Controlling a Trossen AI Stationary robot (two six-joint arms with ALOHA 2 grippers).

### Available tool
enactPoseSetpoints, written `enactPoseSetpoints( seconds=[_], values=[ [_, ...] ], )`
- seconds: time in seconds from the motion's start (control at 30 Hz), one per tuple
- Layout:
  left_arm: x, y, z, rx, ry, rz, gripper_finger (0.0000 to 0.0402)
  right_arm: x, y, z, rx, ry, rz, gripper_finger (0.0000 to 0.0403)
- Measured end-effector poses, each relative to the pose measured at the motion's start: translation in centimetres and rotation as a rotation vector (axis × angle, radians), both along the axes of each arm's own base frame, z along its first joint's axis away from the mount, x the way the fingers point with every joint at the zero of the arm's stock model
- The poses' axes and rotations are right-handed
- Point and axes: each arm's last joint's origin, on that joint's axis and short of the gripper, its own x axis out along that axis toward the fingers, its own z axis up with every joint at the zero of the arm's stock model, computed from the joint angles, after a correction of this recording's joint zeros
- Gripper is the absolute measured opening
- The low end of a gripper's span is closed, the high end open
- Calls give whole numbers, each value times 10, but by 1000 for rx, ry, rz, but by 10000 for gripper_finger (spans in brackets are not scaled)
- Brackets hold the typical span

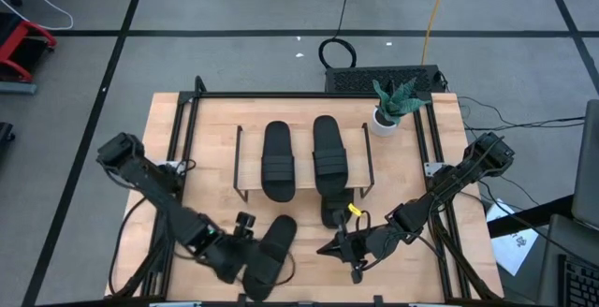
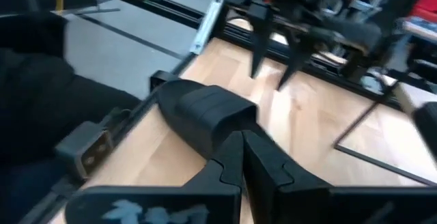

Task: Pick and place slides into the shelf
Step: Put the black slide under the shelf

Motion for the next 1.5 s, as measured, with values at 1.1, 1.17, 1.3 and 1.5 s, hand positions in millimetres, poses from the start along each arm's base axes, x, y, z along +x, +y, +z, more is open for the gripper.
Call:
enactPoseSetpoints(
  seconds=[1.1,1.17,1.3,1.5],
  values=[
    [41,46,-35,-319,168,-164,336,-5,7,-4,50,77,176,0],
    [41,46,-38,-336,152,-183,343,-5,7,-4,50,77,176,0],
    [38,47,-46,-366,141,-208,337,-5,7,-4,50,78,176,0],
    [38,44,-49,-452,135,-238,292,-5,7,-4,49,77,175,0]
  ],
)
